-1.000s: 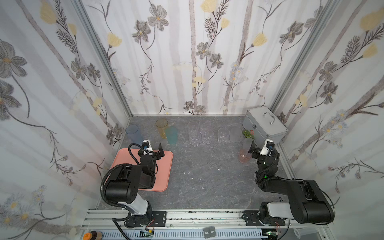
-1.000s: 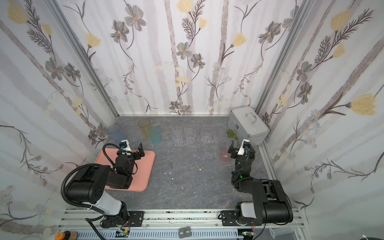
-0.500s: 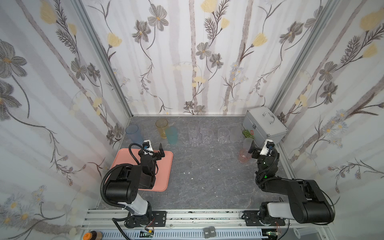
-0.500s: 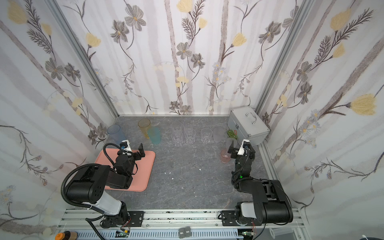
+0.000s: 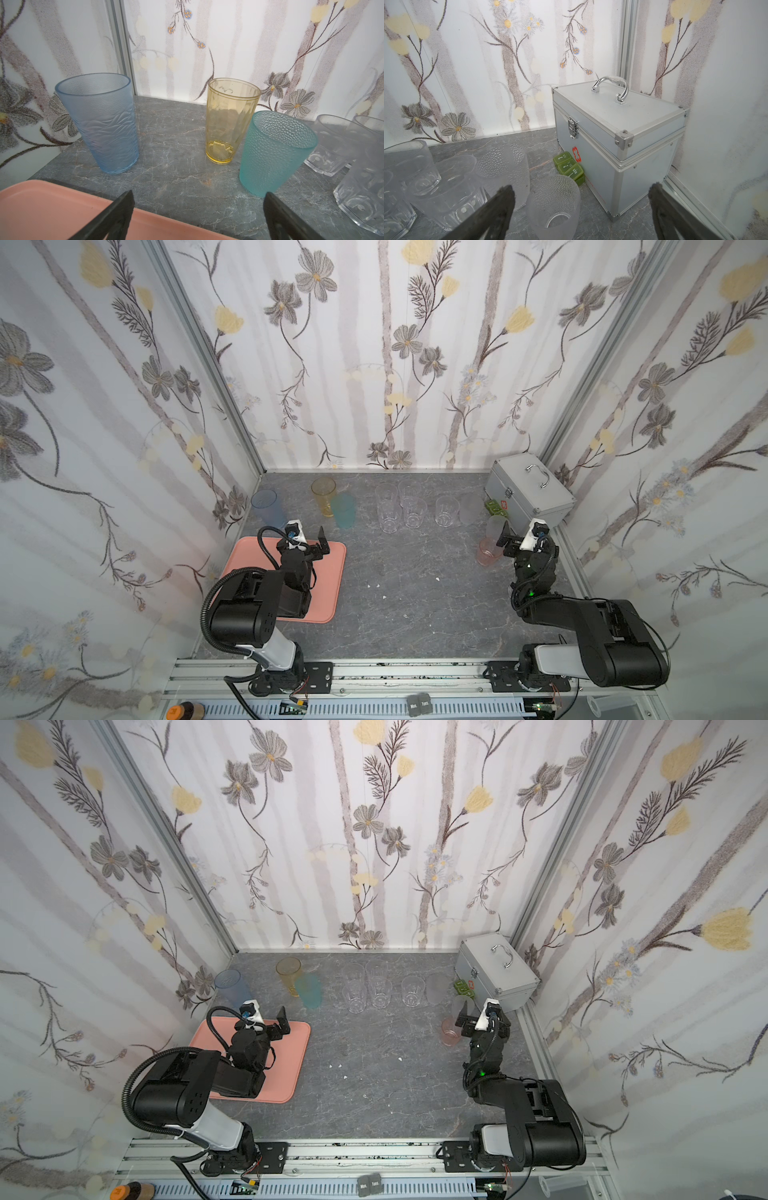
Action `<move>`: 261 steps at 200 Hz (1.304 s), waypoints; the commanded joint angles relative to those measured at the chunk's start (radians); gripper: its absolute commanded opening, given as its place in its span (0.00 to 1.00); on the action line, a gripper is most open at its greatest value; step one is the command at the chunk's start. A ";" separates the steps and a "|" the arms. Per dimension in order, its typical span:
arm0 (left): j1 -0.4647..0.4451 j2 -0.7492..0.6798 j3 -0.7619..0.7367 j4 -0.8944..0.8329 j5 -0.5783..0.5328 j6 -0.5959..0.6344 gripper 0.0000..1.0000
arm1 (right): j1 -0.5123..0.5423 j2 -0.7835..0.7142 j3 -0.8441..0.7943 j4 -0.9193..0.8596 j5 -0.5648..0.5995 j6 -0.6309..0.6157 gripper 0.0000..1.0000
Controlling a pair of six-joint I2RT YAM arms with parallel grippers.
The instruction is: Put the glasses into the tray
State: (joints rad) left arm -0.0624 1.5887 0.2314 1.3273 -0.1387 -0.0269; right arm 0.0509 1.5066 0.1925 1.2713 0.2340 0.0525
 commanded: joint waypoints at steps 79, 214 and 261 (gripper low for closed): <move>-0.088 -0.205 -0.052 -0.036 -0.277 0.005 1.00 | 0.035 -0.197 0.107 -0.328 0.081 0.019 1.00; -0.110 -0.645 0.239 -0.972 -0.010 -0.738 1.00 | 0.050 -0.591 0.215 -1.043 -0.242 0.765 0.94; -0.087 -0.813 0.172 -0.956 0.291 -0.887 0.83 | 0.225 -0.516 0.291 -1.230 -0.180 0.838 0.89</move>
State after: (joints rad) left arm -0.1516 0.8219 0.4030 0.4309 -0.0029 -0.7483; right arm 0.2005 0.9569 0.4515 0.1356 0.0265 0.8143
